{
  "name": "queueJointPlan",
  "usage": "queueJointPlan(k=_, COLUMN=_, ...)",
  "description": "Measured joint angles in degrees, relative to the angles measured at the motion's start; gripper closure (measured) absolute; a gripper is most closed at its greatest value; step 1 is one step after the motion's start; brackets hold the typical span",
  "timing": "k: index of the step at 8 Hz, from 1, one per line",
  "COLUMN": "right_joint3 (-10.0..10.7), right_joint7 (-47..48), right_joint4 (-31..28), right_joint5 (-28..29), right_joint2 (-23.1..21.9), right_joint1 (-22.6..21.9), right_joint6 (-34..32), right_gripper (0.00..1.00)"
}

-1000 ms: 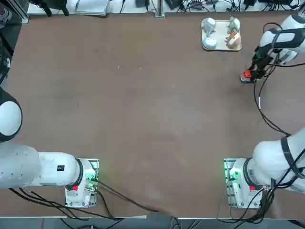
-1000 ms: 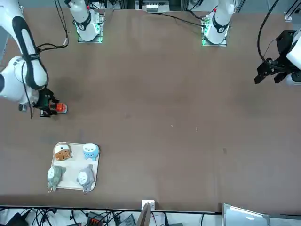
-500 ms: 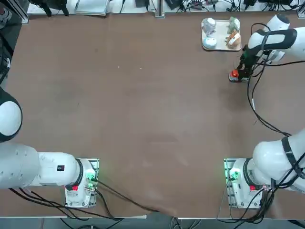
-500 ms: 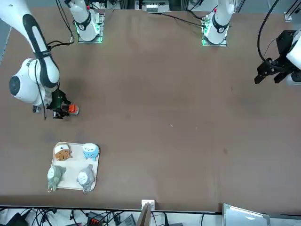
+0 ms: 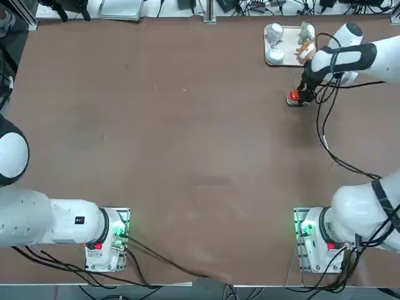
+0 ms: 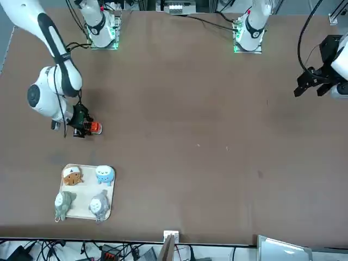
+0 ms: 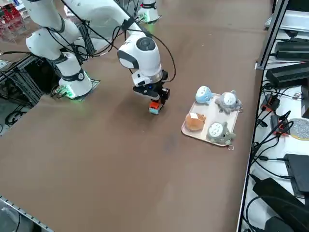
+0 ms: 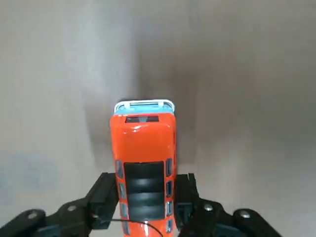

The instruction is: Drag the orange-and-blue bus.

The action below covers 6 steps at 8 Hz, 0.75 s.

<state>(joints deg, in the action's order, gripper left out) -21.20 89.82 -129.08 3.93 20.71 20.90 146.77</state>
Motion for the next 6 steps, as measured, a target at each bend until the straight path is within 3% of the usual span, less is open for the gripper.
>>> queueJointPlan(k=6, right_joint3=-0.51, right_joint7=15.96, right_joint4=0.83, right_joint5=0.16, right_joint2=1.96, right_joint1=-15.73, right_joint6=7.44, right_gripper=0.39)
